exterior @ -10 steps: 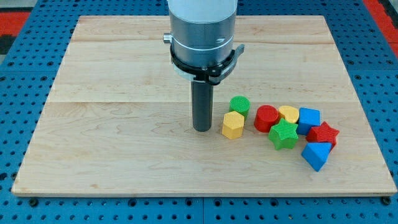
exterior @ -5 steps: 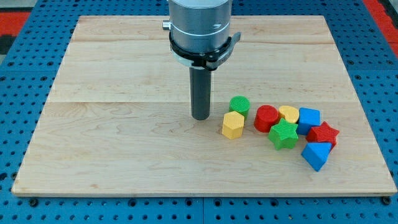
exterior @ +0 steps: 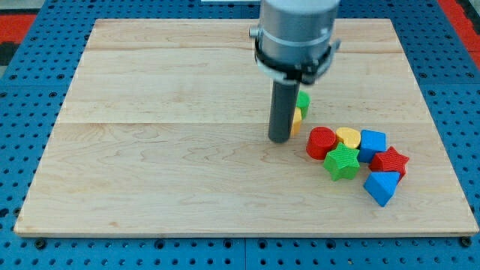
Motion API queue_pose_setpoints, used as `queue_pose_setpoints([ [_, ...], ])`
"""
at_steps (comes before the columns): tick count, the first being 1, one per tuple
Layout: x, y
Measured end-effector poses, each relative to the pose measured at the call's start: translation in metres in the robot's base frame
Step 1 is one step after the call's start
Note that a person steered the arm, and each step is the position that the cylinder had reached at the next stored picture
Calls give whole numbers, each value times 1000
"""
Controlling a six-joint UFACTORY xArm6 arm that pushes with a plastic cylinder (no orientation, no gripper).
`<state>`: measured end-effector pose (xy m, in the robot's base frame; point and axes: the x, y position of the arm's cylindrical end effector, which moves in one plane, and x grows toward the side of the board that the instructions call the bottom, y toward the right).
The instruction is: Place the green circle towards the top right side of the yellow hexagon
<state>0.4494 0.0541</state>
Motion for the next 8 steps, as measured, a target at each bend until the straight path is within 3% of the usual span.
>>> queue_pose_setpoints([
  [1, -33, 17],
  [2, -7, 62],
  [3, -48, 66],
  [4, -79, 22],
  [6, -57, 85],
  [7, -96, 120],
  [8, -144, 113],
])
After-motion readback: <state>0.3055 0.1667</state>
